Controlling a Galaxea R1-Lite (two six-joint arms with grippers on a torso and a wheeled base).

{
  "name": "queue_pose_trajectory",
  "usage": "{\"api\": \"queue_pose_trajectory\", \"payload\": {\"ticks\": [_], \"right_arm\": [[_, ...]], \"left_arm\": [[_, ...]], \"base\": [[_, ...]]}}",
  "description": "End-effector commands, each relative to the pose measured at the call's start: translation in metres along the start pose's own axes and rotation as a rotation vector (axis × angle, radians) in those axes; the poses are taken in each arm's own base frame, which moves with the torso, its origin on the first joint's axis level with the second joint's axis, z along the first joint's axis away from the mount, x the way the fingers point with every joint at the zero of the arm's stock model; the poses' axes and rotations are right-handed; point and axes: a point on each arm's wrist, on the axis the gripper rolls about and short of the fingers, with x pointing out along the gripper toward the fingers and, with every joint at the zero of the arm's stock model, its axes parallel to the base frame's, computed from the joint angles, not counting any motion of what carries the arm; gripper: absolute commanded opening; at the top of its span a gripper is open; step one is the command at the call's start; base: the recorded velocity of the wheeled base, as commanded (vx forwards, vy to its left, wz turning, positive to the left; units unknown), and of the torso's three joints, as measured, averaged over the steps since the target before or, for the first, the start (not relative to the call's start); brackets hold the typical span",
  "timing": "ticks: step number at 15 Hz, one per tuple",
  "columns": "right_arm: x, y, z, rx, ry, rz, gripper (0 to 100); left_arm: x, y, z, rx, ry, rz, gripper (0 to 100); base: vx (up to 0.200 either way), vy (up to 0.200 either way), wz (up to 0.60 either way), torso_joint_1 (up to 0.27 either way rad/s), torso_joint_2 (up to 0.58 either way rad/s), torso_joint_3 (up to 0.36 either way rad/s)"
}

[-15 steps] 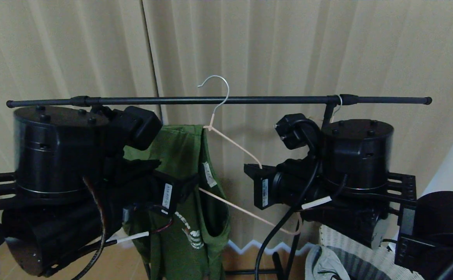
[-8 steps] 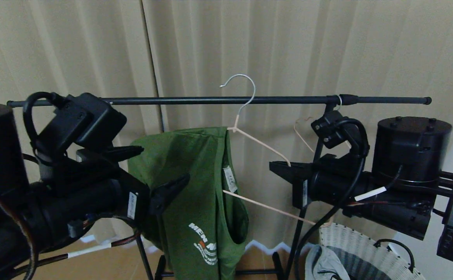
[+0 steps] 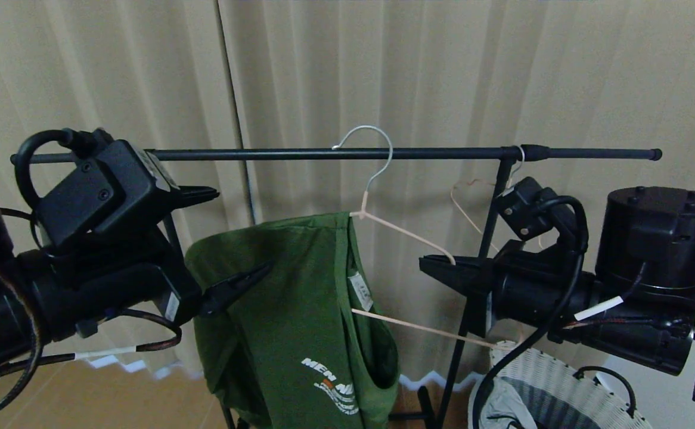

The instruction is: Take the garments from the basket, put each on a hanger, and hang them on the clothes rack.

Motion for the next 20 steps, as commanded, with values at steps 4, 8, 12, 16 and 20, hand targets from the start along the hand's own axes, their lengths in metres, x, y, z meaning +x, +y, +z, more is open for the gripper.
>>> {"api": "queue_pose_trajectory", "payload": {"ticks": [4, 8, 12, 16, 20], "right_arm": [[-0.003, 0.002, -0.005, -0.031, -0.022, 0.035, 0], [-0.006, 0.006, -0.006, -0.046, -0.020, 0.094, 0], [-0.011, 0.014, -0.003, -0.084, -0.038, 0.140, 0], [-0.011, 0.014, -0.002, -0.083, -0.041, 0.141, 0], [-0.010, 0.014, -0.002, -0.083, -0.040, 0.141, 0]], "left_arm": [[0.024, -0.001, -0.009, 0.014, 0.051, -0.029, 100], [0.032, 0.003, -0.005, 0.017, 0.044, -0.023, 100], [0.034, 0.002, -0.007, 0.017, 0.040, -0.021, 0], [0.033, 0.001, -0.007, 0.017, 0.039, -0.022, 0], [0.032, -0.002, -0.012, 0.014, 0.057, -0.029, 0]], "base": [[0.000, 0.000, 0.00, 0.000, 0.00, 0.000], [0.000, 0.000, 0.00, 0.000, 0.00, 0.000], [0.000, 0.000, 0.00, 0.000, 0.00, 0.000], [0.000, 0.000, 0.00, 0.000, 0.00, 0.000], [0.000, 0.000, 0.00, 0.000, 0.00, 0.000]]}}
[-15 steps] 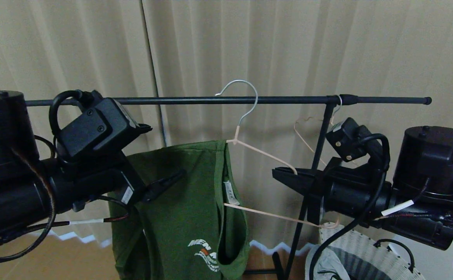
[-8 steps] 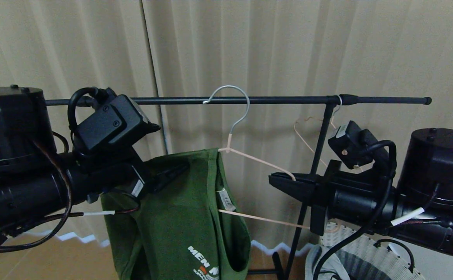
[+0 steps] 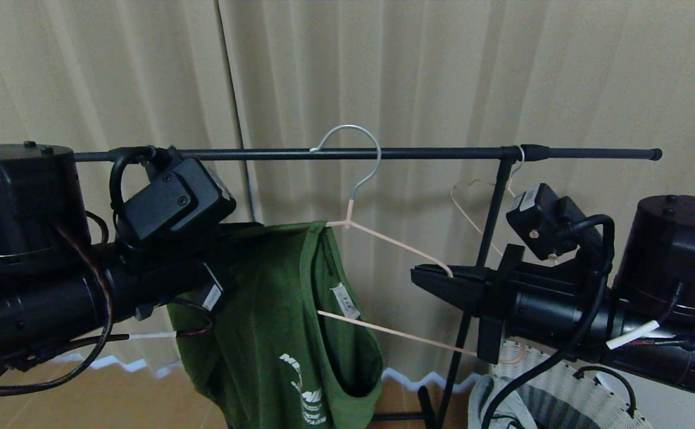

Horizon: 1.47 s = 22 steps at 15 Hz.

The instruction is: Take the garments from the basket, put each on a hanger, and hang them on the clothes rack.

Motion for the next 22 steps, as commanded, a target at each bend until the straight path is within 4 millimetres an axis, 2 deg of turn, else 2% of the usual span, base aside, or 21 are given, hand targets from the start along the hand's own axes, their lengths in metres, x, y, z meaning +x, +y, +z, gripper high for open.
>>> {"api": "queue_pose_trajectory", "payload": {"ticks": [1, 2, 3, 5, 9, 13, 17, 22], "right_arm": [[0.000, 0.000, -0.001, 0.000, 0.002, -0.001, 0], [0.000, 0.000, -0.001, 0.000, 0.005, -0.002, 0], [0.000, 0.000, -0.001, -0.002, 0.005, -0.002, 100], [0.000, 0.000, -0.002, -0.003, 0.008, -0.008, 100], [-0.004, -0.006, -0.004, -0.036, 0.014, -0.066, 100], [-0.001, -0.005, -0.018, -0.056, 0.070, -0.064, 100], [0.019, 0.003, -0.029, -0.056, 0.122, -0.067, 100], [0.050, -0.002, -0.020, -0.007, 0.096, -0.128, 100]], "left_arm": [[0.000, -0.001, -0.001, -0.001, 0.004, -0.001, 0], [0.000, -0.001, -0.003, 0.000, -0.007, 0.012, 0], [0.000, -0.001, -0.003, 0.002, -0.019, 0.024, 0], [0.000, 0.000, -0.006, -0.003, -0.005, 0.066, 0], [-0.001, 0.010, -0.014, -0.029, 0.150, 0.286, 0], [0.004, 0.012, -0.009, -0.203, 0.135, 0.398, 0], [0.008, 0.014, 0.005, -0.288, 0.004, 0.449, 0], [0.007, 0.014, 0.018, -0.297, -0.073, 0.449, 0]], "base": [[0.000, 0.000, 0.00, 0.000, 0.00, 0.000], [0.000, 0.000, 0.00, 0.000, 0.00, 0.000], [0.000, 0.000, 0.00, 0.000, 0.00, 0.000], [0.000, 0.000, 0.00, 0.000, 0.00, 0.000], [0.000, 0.000, 0.00, 0.000, 0.00, 0.000], [0.000, 0.000, 0.00, 0.000, 0.00, 0.000], [0.000, 0.000, 0.00, 0.000, 0.00, 0.000], [0.000, 0.000, 0.00, 0.000, 0.00, 0.000]]}}
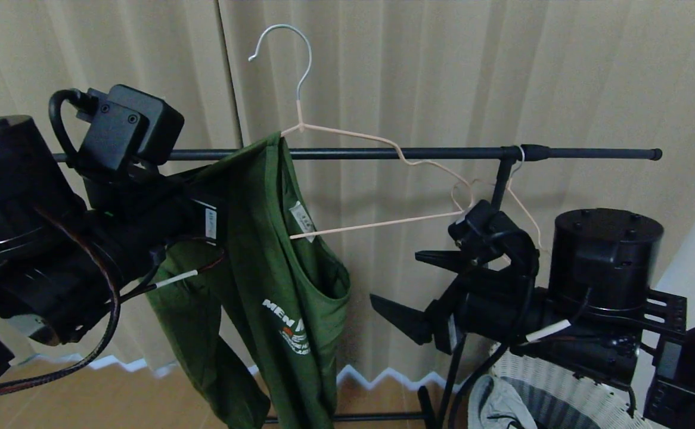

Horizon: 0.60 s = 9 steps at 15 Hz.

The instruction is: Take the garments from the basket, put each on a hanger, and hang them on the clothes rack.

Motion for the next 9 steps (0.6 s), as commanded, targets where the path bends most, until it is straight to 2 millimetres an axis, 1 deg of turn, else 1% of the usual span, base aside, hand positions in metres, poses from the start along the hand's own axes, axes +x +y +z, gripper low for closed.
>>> {"api": "queue_pose_trajectory", "payload": {"ticks": [1, 2, 3, 4, 5, 9], "right_arm": [[0.024, 0.001, -0.004, 0.004, 0.007, -0.009, 100], [0.031, 0.001, -0.004, 0.002, -0.011, -0.014, 100], [0.032, 0.001, -0.005, 0.002, -0.013, -0.016, 100], [0.044, 0.000, -0.008, 0.002, -0.016, -0.042, 100], [0.048, 0.000, -0.009, 0.002, -0.012, -0.048, 100], [0.058, -0.001, -0.015, 0.002, 0.008, -0.077, 100]], "left_arm": [[-0.001, -0.004, 0.003, -0.002, -0.011, -0.017, 0], [-0.001, -0.006, 0.005, -0.004, -0.018, -0.028, 0], [-0.001, -0.007, 0.005, -0.004, -0.018, -0.029, 0], [-0.002, -0.010, 0.009, -0.008, -0.034, -0.043, 0], [-0.003, -0.011, 0.011, -0.010, -0.041, -0.047, 0], [-0.005, -0.012, 0.014, -0.013, -0.052, -0.056, 0]], "base": [[0.000, 0.000, 0.00, 0.000, 0.00, 0.000], [0.000, 0.000, 0.00, 0.000, 0.00, 0.000], [0.000, 0.000, 0.00, 0.000, 0.00, 0.000], [0.000, 0.000, 0.00, 0.000, 0.00, 0.000], [0.000, 0.000, 0.00, 0.000, 0.00, 0.000], [0.000, 0.000, 0.00, 0.000, 0.00, 0.000]]}}
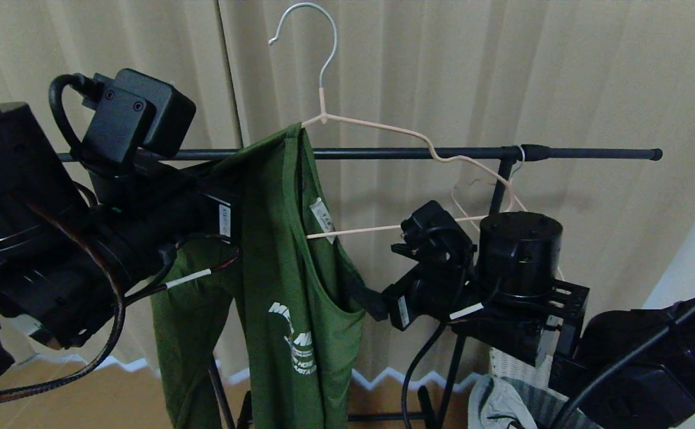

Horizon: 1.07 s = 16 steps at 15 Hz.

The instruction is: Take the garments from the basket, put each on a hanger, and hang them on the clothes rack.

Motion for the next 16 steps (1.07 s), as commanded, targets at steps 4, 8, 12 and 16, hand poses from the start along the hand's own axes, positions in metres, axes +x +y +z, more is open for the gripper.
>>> {"api": "queue_pose_trajectory", "payload": {"ticks": [4, 8, 12, 16], "right_arm": [[-0.005, -0.003, -0.019, -0.004, 0.073, -0.055, 100], [-0.036, -0.031, -0.020, 0.013, 0.081, -0.144, 100], [-0.057, -0.065, -0.013, 0.028, 0.051, -0.263, 100], [-0.063, -0.080, -0.007, 0.034, 0.027, -0.316, 100]], "left_arm": [[-0.002, 0.004, 0.003, -0.002, -0.008, 0.019, 0], [-0.006, 0.012, -0.003, 0.020, 0.015, 0.045, 0], [-0.023, 0.020, -0.027, 0.094, 0.088, 0.057, 0], [-0.039, 0.024, -0.052, 0.177, 0.173, 0.060, 0]], "base": [[0.000, 0.000, 0.00, 0.000, 0.00, 0.000], [0.000, 0.000, 0.00, 0.000, 0.00, 0.000], [0.000, 0.000, 0.00, 0.000, 0.00, 0.000], [0.000, 0.000, 0.00, 0.000, 0.00, 0.000]]}}
